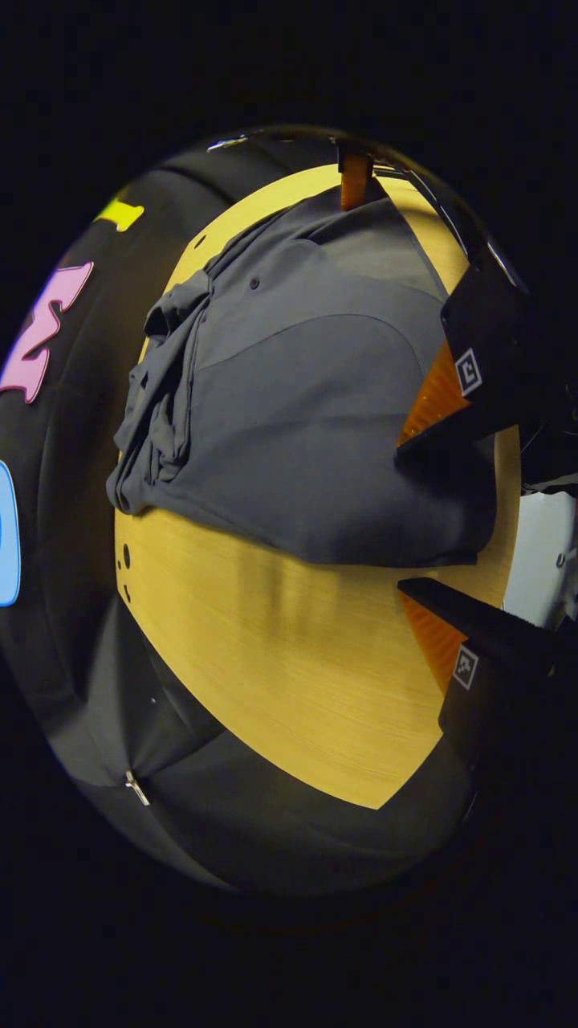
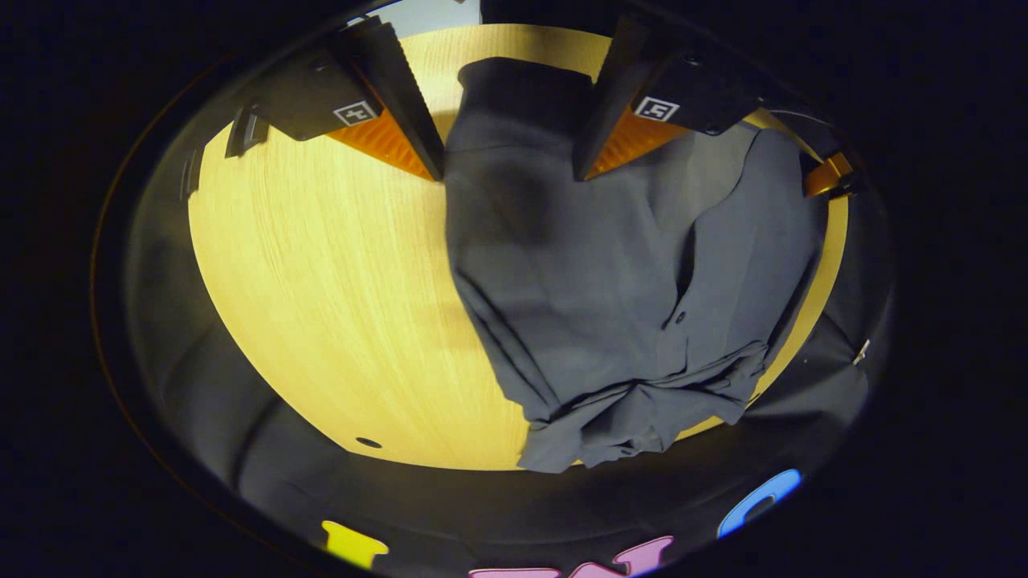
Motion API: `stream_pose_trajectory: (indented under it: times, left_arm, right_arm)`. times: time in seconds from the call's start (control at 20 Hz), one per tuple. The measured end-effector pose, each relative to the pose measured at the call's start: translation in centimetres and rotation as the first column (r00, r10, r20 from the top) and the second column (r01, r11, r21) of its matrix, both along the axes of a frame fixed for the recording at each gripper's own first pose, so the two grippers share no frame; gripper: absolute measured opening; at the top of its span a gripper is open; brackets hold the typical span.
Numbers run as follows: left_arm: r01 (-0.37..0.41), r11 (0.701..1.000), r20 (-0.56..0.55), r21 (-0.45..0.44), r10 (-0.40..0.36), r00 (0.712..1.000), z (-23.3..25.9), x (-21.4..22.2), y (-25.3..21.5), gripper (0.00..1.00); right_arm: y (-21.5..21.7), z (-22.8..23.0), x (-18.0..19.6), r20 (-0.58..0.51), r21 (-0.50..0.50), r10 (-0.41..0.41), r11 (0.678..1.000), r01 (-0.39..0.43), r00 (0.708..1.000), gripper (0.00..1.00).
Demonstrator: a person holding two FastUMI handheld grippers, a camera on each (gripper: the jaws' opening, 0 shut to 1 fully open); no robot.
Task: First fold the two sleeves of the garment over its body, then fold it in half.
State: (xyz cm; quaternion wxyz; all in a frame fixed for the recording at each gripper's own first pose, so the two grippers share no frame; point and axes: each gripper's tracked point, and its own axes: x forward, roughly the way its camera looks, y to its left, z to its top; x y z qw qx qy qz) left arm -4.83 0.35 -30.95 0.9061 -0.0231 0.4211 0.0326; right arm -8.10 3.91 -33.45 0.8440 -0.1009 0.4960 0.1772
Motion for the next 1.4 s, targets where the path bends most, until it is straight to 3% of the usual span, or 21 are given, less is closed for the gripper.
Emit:
stream_pose_trajectory:
  times: [0.1, 0.2, 0.25, 0.35, 0.4, 0.45, 0.5, 0.55, 0.7, 0.8, 1.05, 1.25, 1.4]
  left_arm:
    - [-0.004, 1.000, 0.002, -0.002, 0.004, 1.000, 0.0, 0.2, -0.4, 0.94]
    - [0.003, 1.000, 0.012, -0.001, -0.003, 1.000, 0.1, 0.4, -1.1, 0.81]
    - [0.010, 1.000, 0.012, 0.001, -0.010, 1.000, 0.0, 0.4, -1.5, 0.78]
    - [0.028, 1.000, 0.010, -0.003, -0.028, 1.000, 0.1, 0.4, -2.3, 0.66]
    - [0.040, 0.999, 0.010, -0.005, -0.040, 0.999, 0.1, 0.4, -2.7, 0.63]
    - [0.051, 0.999, 0.007, -0.004, -0.051, 0.999, 0.1, 0.5, -3.1, 0.48]
    - [0.065, 0.998, 0.010, -0.007, -0.065, 0.998, 0.1, 0.7, -3.4, 0.38]
    - [0.072, 0.997, 0.010, -0.011, -0.072, 0.997, 0.2, 0.7, -3.7, 0.31]
    - [0.076, 0.996, 0.019, -0.038, -0.075, 0.997, 0.3, 0.9, -4.0, 0.12]
    - [0.085, 0.992, 0.024, -0.095, -0.083, 0.996, 0.5, 1.0, -4.8, 0.06]
    - [0.083, 0.987, 0.050, -0.135, -0.077, 0.996, 2.2, 1.2, -4.7, 0.06]
    - [0.070, 0.974, 0.131, -0.214, -0.042, 0.991, 6.1, 2.7, -5.3, 0.05]
    - [0.059, 0.966, 0.173, -0.252, -0.015, 0.985, 8.5, 4.3, -5.2, 0.06]
  right_arm:
    - [0.9, 0.1, -0.3, -0.009, 0.004, 0.014, 1.000, -0.014, 1.000, 0.97]
    - [1.7, 0.3, -0.5, -0.018, 0.013, 0.011, 1.000, -0.010, 1.000, 0.62]
    - [2.1, -0.1, -0.5, -0.023, 0.016, 0.022, 1.000, -0.022, 0.999, 0.58]
    - [2.9, 0.0, -0.7, -0.031, 0.033, 0.052, 0.998, -0.051, 0.998, 0.38]
    - [3.0, 0.2, -0.9, -0.034, 0.038, 0.058, 0.998, -0.057, 0.998, 0.21]
    - [2.9, 0.0, -0.7, -0.038, 0.042, 0.062, 0.997, -0.061, 0.997, 0.16]
    - [3.0, -0.2, -0.7, -0.049, 0.055, 0.062, 0.997, -0.060, 0.997, 0.15]
    - [3.0, 0.2, -0.8, -0.061, 0.068, 0.055, 0.996, -0.050, 0.997, 0.07]
    - [3.1, 0.1, -0.7, -0.082, 0.102, 0.051, 0.994, -0.042, 0.995, 0.06]
    - [3.1, 0.2, -0.7, -0.085, 0.108, 0.061, 0.993, -0.052, 0.995, 0.06]
    - [3.0, 1.5, 0.0, -0.062, 0.114, 0.058, 0.992, -0.050, 0.996, 0.06]
    - [3.8, 3.7, 0.4, -0.071, 0.200, 0.027, 0.980, -0.012, 0.997, 0.06]
    - [4.7, 5.0, 1.4, -0.033, 0.201, 0.054, 0.979, -0.046, 0.998, 0.06]
